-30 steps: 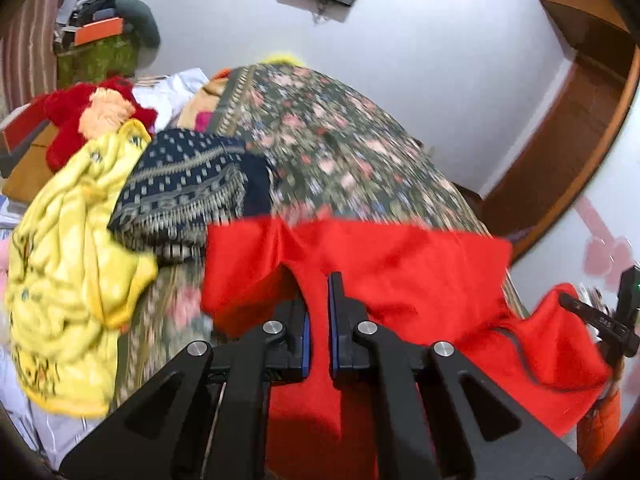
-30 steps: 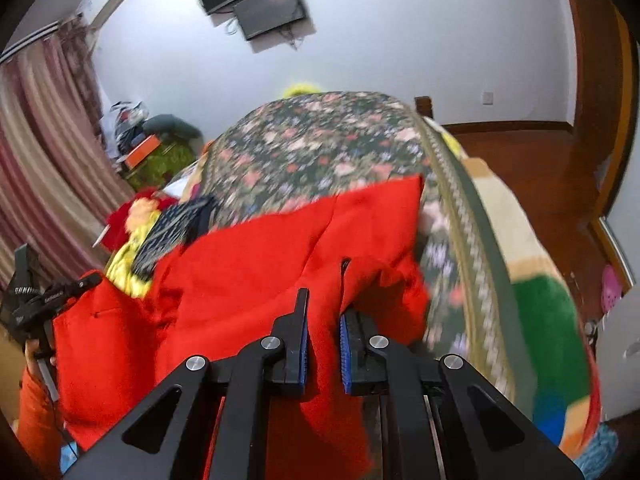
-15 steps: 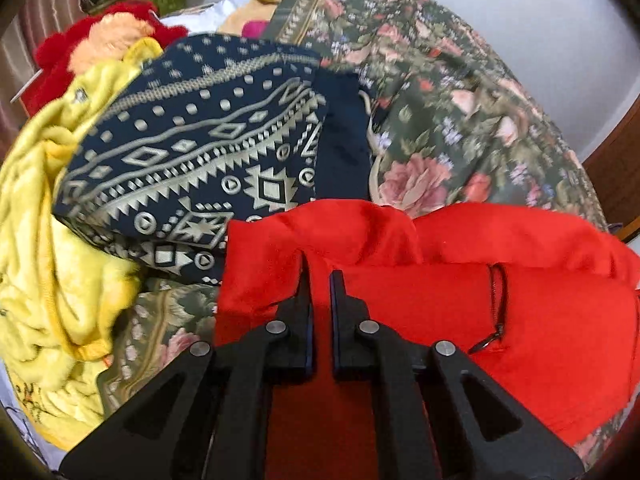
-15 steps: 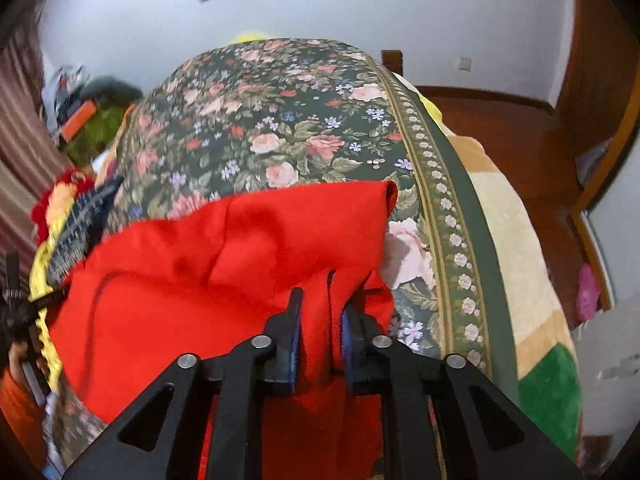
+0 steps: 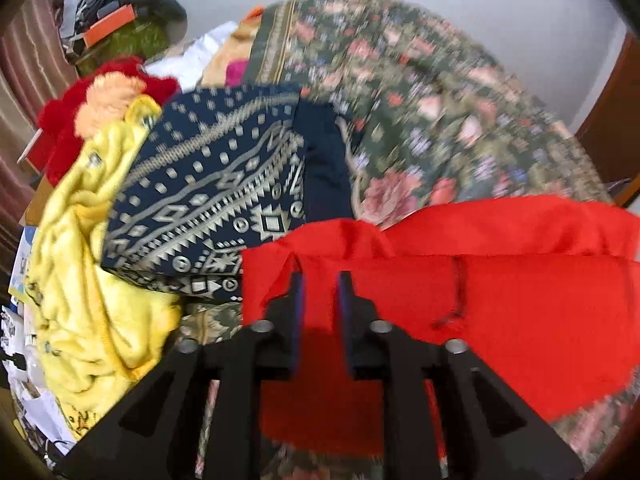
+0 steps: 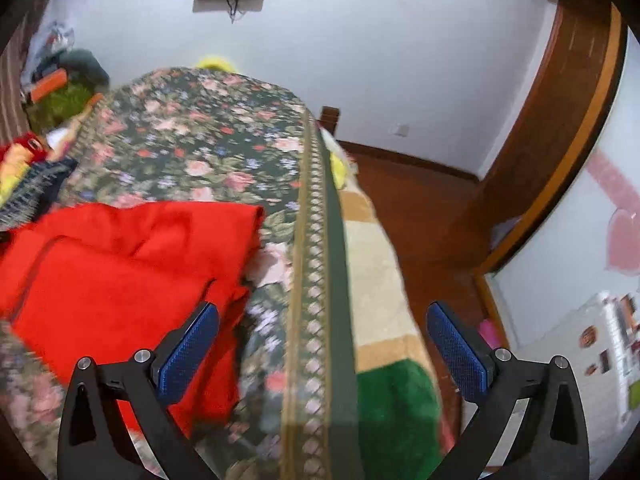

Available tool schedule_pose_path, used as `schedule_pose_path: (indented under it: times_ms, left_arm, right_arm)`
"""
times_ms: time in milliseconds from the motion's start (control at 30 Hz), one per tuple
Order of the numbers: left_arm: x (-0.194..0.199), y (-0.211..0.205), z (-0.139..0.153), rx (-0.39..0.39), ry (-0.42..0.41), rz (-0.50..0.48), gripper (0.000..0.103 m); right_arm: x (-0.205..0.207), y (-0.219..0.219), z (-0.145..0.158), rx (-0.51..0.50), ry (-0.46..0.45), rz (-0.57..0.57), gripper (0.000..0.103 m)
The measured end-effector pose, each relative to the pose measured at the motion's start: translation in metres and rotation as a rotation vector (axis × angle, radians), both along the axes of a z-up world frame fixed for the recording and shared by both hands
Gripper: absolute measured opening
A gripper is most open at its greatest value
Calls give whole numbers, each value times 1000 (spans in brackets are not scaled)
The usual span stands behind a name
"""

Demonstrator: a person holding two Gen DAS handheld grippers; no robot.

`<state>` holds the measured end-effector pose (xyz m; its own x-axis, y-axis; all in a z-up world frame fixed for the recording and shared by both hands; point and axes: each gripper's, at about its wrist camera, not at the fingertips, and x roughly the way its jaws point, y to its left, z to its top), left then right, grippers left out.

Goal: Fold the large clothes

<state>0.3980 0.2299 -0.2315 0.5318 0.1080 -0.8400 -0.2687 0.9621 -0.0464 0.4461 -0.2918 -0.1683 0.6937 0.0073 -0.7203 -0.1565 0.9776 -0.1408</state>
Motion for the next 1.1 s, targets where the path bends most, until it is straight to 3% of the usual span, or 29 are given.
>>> schedule_pose_path:
  times_ms: [100,167,333,567,767,1000,1100]
  left_arm:
    - [-30,-3,35,22,-107,-6,71]
    - [-44,-7,48,39,-147,-17,78]
    - [-74,-26,47,45,-112,-90,81]
    - [-84,-63,4,46,-2,-163,82]
    - [-68,-91,-12,17,20,-200,82]
    - [-36,-102,-20,81,42,-249,82]
    - [-16,-96,-12,97,52,-280,83]
  right_arm:
    - [-15,2,2,61,30,26,103]
    - [-26,9,0,92,52,58,103]
    - [-57,31,-12,96,92,136,103]
    - [-69,51,-49,59,189,164,103]
    - [-57,56,-67,-12,213,152,103]
    - [-26,52,-71,-111,205,131,103]
    - [-6,53,-57,-154,164,154,103]
